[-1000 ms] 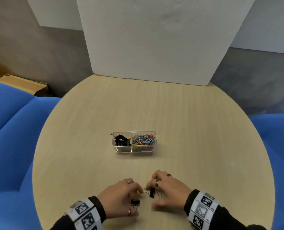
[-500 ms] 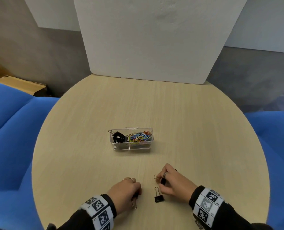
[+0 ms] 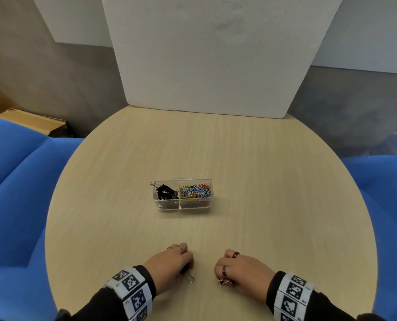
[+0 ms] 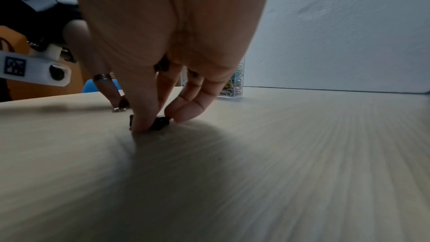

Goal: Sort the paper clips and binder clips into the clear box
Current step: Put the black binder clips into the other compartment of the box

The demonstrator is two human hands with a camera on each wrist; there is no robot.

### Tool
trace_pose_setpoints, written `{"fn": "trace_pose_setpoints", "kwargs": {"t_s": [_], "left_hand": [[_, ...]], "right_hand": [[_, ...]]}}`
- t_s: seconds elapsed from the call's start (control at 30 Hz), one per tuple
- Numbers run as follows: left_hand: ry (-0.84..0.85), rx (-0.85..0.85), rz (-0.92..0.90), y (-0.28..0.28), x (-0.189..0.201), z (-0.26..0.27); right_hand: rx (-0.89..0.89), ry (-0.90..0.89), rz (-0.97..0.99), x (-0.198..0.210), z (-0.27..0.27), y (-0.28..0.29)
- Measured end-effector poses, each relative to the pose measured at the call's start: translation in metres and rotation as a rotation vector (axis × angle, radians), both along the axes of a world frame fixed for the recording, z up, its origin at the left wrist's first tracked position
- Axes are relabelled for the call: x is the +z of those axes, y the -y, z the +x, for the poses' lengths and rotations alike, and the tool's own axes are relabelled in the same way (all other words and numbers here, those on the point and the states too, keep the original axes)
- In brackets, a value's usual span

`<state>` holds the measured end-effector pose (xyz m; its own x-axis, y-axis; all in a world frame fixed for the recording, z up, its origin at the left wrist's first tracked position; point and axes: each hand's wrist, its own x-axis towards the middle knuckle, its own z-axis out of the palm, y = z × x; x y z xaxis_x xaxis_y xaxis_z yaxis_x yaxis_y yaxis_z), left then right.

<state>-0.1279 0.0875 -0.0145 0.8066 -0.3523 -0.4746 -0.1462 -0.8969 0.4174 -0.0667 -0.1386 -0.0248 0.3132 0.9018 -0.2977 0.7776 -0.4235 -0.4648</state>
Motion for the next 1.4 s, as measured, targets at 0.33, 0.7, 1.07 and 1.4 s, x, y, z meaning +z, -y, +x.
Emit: {"fn": "trace_pose_setpoints", "kwargs": {"t_s": [0.33, 0.7, 1.07, 1.4], "left_hand": [[-0.143, 0.808, -0.780, -0.013, 0.005, 0.003], [-0.764, 1.260, -1.782, 0.004, 0.046, 0.034], [-0.599, 1.580, -1.852, -0.033, 0.062, 0.049], [-0.579, 1.599, -1.796, -0.051, 0.078, 0.064]], "right_hand": [[-0.185, 0.107, 0.200, 0.019, 0.007, -0.017], [-0.181, 0.514, 0.350, 0.061, 0.013, -0.094], [-0.502, 0.311, 0.449, 0.068, 0.051, -0.084], [-0.556, 0.252, 0.281, 0.054, 0.072, -0.080]]}}
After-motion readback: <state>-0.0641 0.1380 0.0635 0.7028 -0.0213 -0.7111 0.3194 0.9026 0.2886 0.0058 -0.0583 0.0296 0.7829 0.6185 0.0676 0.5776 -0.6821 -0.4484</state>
